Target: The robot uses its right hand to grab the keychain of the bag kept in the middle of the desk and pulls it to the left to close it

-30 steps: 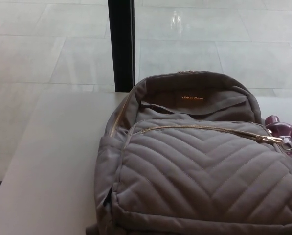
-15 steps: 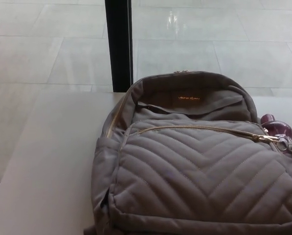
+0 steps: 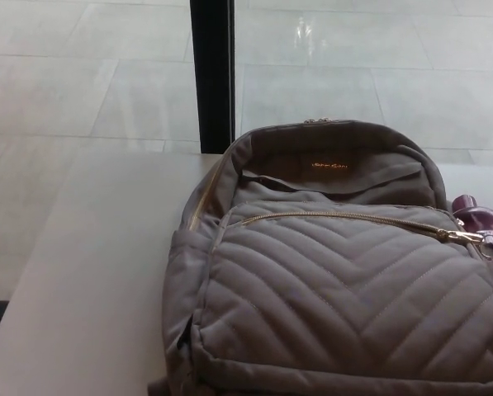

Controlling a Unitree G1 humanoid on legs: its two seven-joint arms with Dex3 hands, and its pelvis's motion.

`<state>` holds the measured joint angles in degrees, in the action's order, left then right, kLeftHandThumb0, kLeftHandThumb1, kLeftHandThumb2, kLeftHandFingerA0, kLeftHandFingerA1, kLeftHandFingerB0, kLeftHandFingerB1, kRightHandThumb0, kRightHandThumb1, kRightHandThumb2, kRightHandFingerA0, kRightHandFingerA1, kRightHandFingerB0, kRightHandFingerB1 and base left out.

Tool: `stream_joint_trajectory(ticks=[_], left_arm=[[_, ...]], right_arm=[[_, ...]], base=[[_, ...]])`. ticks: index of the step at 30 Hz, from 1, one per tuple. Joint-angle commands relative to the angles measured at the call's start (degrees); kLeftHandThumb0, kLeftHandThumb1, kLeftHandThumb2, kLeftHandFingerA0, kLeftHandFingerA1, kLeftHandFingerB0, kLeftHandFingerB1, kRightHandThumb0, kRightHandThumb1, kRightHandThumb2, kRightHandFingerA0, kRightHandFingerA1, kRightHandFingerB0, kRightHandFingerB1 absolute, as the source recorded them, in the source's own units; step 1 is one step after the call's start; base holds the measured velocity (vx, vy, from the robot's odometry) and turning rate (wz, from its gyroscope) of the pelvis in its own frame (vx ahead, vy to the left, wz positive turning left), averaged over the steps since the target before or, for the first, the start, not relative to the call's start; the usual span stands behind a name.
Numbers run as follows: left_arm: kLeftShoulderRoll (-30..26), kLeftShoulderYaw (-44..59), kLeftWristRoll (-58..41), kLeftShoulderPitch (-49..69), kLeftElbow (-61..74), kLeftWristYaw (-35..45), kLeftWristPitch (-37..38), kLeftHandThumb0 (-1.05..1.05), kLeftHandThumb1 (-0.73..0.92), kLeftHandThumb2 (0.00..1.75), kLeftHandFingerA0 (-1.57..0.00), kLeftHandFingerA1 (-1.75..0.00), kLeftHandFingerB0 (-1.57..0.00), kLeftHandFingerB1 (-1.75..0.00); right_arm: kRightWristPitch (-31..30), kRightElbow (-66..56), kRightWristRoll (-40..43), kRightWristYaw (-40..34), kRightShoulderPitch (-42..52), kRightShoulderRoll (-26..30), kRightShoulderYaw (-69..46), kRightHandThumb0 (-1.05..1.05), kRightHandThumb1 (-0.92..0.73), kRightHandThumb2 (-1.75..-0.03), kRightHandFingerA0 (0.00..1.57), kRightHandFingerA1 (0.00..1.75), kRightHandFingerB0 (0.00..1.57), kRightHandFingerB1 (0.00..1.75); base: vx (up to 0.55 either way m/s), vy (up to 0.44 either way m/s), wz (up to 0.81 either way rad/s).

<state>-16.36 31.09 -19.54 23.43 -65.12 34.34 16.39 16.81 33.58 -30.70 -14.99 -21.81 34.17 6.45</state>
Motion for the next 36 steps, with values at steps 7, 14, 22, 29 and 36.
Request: stream_joint_trajectory(ticks=[7,14,22,29,36], left_arm=[[-1.24,0.22,-0.44,0.22,-1.31,-0.17,0.35,-0.63,0.84,0.65,-0.65,-0.59,-0.59,-0.52],[-1.42,0.49,-0.69,0.57,-1.24,0.58,1.14,-0.69,0.85,0.65,-0.65,-0.58,-0.6,-0.52],[-1.61,0.25,-0.36,0.77,-0.67,1.19,1.32,-0.73,0.87,0.66,-0.61,-0.56,-0.58,-0.5],[-1.85,0.78,-0.88,0.21,-0.88,0.75,0.46,-0.73,0.88,0.66,-0.66,-0.57,-0.58,-0.51],[-2.14,0.56,-0.43,0.45,-0.52,0.86,1.26,-0.77,0.9,0.67,-0.62,-0.57,-0.58,-0.5]], right_arm=[[-0.52,-4.8,6.48,2.43,1.25,-3.7,-5.29,-0.08,-0.49,-1.11,0.85,1.75,0.74,1.53],[-4.58,-10.15,9.32,7.36,0.79,-6.29,-6.43,-0.11,-0.46,-1.13,0.84,1.75,0.73,1.54],[-10.21,-16.61,12.97,10.06,-0.07,-12.38,-8.0,-0.16,-0.36,-1.33,0.91,1.74,0.81,1.55],[-16.22,-22.98,12.38,14.07,-1.97,-16.65,-4.69,-0.23,-0.44,-1.27,0.93,1.75,0.81,1.59],[-21.52,-26.38,12.91,17.54,-3.72,-19.31,-2.31,-0.23,-0.37,-1.33,0.93,1.74,0.83,1.57]], base=[[0.0,0.0,0.0],[0.0,0.0,0.0],[0.0,0.0,0.0],[0.0,0.0,0.0],[0.0,0.0,0.0]])
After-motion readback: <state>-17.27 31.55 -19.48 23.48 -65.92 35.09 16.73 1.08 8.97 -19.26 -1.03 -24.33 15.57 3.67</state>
